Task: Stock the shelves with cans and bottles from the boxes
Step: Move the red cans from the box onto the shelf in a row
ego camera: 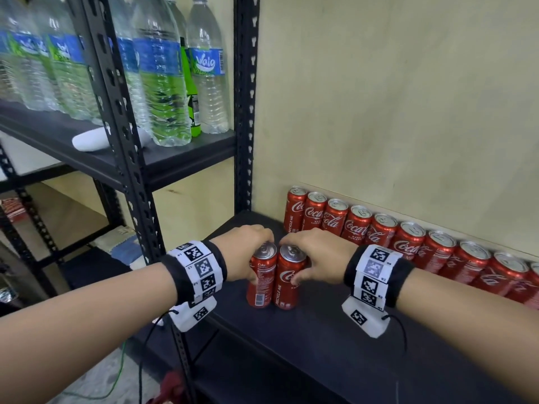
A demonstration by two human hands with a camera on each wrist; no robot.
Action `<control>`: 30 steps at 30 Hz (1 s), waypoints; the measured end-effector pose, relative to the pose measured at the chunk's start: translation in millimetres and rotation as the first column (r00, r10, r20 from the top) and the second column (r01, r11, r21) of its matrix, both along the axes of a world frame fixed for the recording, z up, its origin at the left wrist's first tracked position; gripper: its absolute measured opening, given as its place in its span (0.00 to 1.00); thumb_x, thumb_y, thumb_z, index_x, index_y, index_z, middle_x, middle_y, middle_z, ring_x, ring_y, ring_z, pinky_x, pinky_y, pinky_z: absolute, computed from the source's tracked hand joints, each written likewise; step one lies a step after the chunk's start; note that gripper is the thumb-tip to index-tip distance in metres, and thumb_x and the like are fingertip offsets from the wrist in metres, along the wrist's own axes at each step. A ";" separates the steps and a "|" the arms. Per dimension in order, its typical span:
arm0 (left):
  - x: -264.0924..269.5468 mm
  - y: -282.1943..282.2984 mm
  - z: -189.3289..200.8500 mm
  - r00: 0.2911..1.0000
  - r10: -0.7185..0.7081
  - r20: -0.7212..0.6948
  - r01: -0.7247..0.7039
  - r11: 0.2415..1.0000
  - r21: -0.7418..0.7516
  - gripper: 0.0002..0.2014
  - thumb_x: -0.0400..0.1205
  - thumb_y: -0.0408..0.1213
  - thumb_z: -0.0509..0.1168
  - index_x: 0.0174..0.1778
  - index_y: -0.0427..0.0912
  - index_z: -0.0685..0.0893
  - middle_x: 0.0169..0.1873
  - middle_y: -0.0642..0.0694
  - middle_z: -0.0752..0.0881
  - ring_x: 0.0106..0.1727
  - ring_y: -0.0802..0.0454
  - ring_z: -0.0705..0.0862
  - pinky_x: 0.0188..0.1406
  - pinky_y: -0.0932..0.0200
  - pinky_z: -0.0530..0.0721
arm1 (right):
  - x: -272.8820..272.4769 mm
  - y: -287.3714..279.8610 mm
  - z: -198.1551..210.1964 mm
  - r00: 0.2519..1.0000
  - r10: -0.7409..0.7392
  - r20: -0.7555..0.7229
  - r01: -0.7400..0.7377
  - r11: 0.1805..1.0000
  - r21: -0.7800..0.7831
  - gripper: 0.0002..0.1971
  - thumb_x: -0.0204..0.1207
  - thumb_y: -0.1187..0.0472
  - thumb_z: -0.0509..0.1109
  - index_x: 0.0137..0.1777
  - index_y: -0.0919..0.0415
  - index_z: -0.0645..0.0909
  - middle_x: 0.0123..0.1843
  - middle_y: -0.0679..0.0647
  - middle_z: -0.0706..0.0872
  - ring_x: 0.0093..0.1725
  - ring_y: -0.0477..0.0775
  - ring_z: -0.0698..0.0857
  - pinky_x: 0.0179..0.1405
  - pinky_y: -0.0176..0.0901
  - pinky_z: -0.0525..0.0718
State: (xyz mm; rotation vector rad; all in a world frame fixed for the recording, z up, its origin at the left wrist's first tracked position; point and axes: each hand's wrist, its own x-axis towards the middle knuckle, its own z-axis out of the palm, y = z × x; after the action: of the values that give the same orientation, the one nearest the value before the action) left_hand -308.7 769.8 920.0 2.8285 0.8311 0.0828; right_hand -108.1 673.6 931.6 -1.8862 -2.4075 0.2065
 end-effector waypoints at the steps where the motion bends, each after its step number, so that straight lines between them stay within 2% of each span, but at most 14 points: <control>1: 2.3 3.1 1.3 1.000 0.013 -0.007 -0.013 1.000 -0.002 0.37 0.65 0.44 0.86 0.68 0.51 0.76 0.61 0.53 0.79 0.62 0.51 0.81 0.64 0.49 0.83 | 0.1 4.3 -0.1 1.000 -0.013 -0.004 0.013 1.000 0.001 0.34 0.67 0.44 0.84 0.71 0.50 0.77 0.64 0.46 0.86 0.62 0.47 0.85 0.62 0.47 0.84; 10: 30.6 52.3 17.1 0.994 0.095 -0.056 -0.091 0.993 0.069 0.36 0.64 0.42 0.87 0.66 0.44 0.77 0.62 0.46 0.81 0.62 0.46 0.82 0.62 0.48 0.83 | 1.6 62.9 6.1 0.983 -0.181 0.003 0.181 0.983 0.008 0.31 0.68 0.49 0.85 0.68 0.54 0.80 0.61 0.50 0.89 0.60 0.52 0.87 0.61 0.49 0.85; 17: 47.1 94.7 17.4 0.989 0.136 -0.053 -0.129 0.984 0.126 0.34 0.65 0.42 0.86 0.64 0.44 0.78 0.60 0.46 0.81 0.61 0.45 0.82 0.57 0.53 0.80 | 3.5 112.0 3.5 0.960 -0.281 0.003 0.281 0.959 0.043 0.28 0.67 0.50 0.85 0.65 0.54 0.80 0.58 0.52 0.89 0.57 0.55 0.88 0.57 0.49 0.86; 20: 51.9 111.4 17.0 0.986 0.161 -0.044 -0.154 0.980 0.125 0.35 0.64 0.42 0.86 0.64 0.44 0.77 0.60 0.46 0.80 0.60 0.44 0.83 0.57 0.52 0.81 | 4.7 127.8 2.5 0.950 -0.313 -0.003 0.312 0.948 0.062 0.29 0.67 0.50 0.85 0.65 0.56 0.79 0.58 0.54 0.89 0.58 0.57 0.87 0.57 0.49 0.86; 24: 55.7 131.1 10.2 0.985 0.170 0.017 -0.171 0.976 0.134 0.33 0.68 0.37 0.83 0.65 0.43 0.75 0.60 0.44 0.78 0.59 0.42 0.83 0.56 0.51 0.81 | 5.5 147.2 0.6 0.945 -0.326 0.023 0.321 0.940 0.114 0.27 0.69 0.51 0.83 0.64 0.57 0.78 0.58 0.55 0.88 0.58 0.59 0.86 0.55 0.47 0.82; 27: 56.0 144.5 1.5 0.982 0.168 0.084 -0.178 0.976 0.129 0.29 0.72 0.35 0.79 0.66 0.43 0.74 0.61 0.44 0.76 0.59 0.42 0.83 0.55 0.54 0.78 | 2.7 156.6 -3.8 0.939 -0.336 0.069 0.320 0.931 0.173 0.28 0.72 0.51 0.81 0.68 0.57 0.76 0.61 0.56 0.86 0.61 0.60 0.85 0.55 0.49 0.81; 30: 56.8 155.7 -2.9 0.976 0.164 0.140 -0.181 0.977 0.115 0.29 0.71 0.36 0.79 0.66 0.43 0.75 0.59 0.45 0.77 0.57 0.41 0.83 0.55 0.52 0.81 | 0.0 161.1 -10.1 0.928 -0.348 0.133 0.312 0.921 0.235 0.28 0.75 0.51 0.78 0.72 0.57 0.74 0.64 0.56 0.84 0.62 0.61 0.85 0.53 0.51 0.81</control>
State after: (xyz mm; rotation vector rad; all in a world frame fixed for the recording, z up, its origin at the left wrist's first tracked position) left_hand -251.9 925.5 917.1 2.8224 1.0760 0.3538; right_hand -108.1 834.7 921.5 -2.2433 -2.0534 -0.2343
